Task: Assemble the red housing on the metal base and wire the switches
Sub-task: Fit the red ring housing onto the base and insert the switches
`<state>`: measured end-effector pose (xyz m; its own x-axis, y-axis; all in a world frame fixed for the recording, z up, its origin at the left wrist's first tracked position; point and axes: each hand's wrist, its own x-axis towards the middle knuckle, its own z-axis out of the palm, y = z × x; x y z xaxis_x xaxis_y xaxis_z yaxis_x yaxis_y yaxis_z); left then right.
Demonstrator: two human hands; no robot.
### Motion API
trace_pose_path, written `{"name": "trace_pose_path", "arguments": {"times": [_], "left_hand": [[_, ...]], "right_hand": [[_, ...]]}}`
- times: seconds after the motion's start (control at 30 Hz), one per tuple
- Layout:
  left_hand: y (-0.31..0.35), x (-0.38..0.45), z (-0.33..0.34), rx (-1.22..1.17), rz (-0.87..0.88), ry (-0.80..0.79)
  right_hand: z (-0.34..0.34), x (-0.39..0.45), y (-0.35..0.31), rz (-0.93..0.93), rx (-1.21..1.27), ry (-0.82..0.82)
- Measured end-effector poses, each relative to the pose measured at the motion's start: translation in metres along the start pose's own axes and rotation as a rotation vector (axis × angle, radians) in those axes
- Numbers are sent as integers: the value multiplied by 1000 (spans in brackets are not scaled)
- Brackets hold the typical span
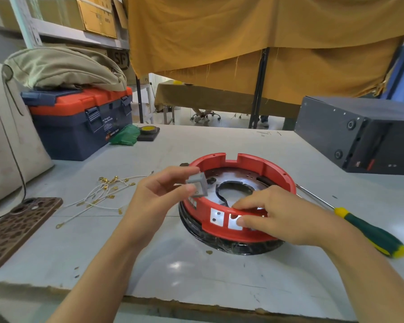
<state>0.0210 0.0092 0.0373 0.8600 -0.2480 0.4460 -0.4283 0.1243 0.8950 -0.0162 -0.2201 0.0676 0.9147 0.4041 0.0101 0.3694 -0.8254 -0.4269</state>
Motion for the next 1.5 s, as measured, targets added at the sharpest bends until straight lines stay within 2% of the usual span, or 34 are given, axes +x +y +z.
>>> {"name": "trace_pose_path", "arguments": {"times": [0.13, 0.33, 0.43, 0.7, 0.97, 1.23, 1.5], "left_hand": [[-2, -27, 7, 11, 2, -66], [-11, -36, 18, 97, 0, -128], [-12, -38, 20, 130, 21, -133], [-13, -42, 23, 355, 148, -118], [-10, -43, 26, 433, 158, -68], [-7, -49, 30, 740, 322, -98], [-10, -50, 30, 841, 422, -6]], "right_hand": [[7, -8, -6, -32, -158, 105], [29, -18, -17, -109, 38, 354], [38, -20, -18, -142, 17, 443], [42, -20, -16, -162, 19, 464], [45, -18, -16, -152, 36, 486], [45, -18, -15, -166, 40, 517], [45, -17, -15, -169, 14, 517]]}}
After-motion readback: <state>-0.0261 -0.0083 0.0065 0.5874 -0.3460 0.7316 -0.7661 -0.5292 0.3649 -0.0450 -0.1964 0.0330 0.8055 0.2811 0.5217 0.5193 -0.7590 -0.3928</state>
